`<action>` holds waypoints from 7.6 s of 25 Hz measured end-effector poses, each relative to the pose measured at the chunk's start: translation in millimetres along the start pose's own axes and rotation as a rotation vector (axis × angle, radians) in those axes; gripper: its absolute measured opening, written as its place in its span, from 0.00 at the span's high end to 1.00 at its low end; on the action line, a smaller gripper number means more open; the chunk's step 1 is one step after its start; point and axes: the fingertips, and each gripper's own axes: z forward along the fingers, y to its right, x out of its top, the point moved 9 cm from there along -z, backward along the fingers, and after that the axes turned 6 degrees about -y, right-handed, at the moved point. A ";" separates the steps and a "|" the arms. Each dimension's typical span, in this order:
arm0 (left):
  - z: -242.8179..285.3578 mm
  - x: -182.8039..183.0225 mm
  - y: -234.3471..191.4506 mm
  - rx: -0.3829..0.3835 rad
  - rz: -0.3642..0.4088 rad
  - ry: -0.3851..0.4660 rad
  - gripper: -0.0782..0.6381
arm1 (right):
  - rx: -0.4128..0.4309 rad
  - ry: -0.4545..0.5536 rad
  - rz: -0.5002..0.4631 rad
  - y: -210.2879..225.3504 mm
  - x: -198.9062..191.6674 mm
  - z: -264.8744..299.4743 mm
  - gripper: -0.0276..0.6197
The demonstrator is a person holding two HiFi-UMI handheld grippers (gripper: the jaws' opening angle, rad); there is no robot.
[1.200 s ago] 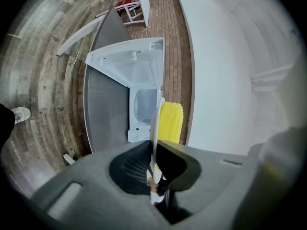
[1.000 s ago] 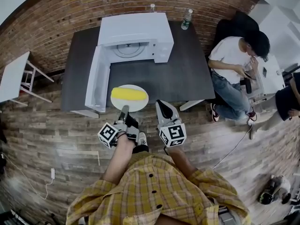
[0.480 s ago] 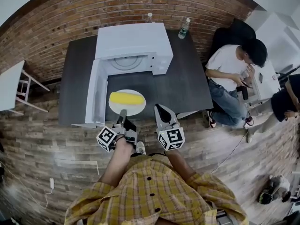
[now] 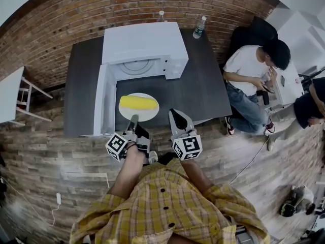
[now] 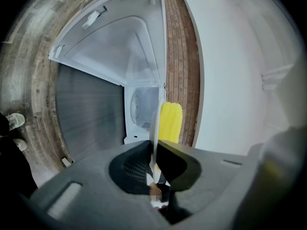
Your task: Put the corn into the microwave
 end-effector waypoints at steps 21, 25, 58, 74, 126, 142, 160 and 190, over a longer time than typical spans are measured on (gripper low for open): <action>69.0 13.5 3.5 -0.010 0.006 0.058 0.85 | 0.031 0.006 0.015 63.1 11.0 55.4 0.95; 85.6 18.2 0.3 -0.007 -0.005 0.070 0.85 | 0.060 -0.005 0.017 69.8 9.5 71.8 0.95; 178.1 61.5 -46.4 0.071 -0.025 0.140 0.85 | 0.103 -0.055 0.011 107.1 7.1 142.0 0.95; 223.1 87.2 -82.7 0.087 -0.041 0.143 0.84 | 0.108 -0.081 -0.005 120.2 4.4 156.6 0.95; 290.2 122.6 -95.4 0.242 -0.100 0.186 0.82 | 0.193 -0.105 -0.018 123.8 -1.4 167.9 0.95; 292.9 126.5 -106.2 0.280 -0.135 0.178 0.63 | 0.168 -0.106 -0.009 130.3 -1.4 160.9 0.95; 261.9 106.3 -82.3 0.163 -0.094 0.088 0.73 | 0.157 -0.093 -0.003 118.6 0.8 146.0 0.95; 162.2 42.5 -1.1 -0.042 0.168 -0.114 0.89 | 0.147 -0.072 0.006 74.5 -0.3 89.7 0.95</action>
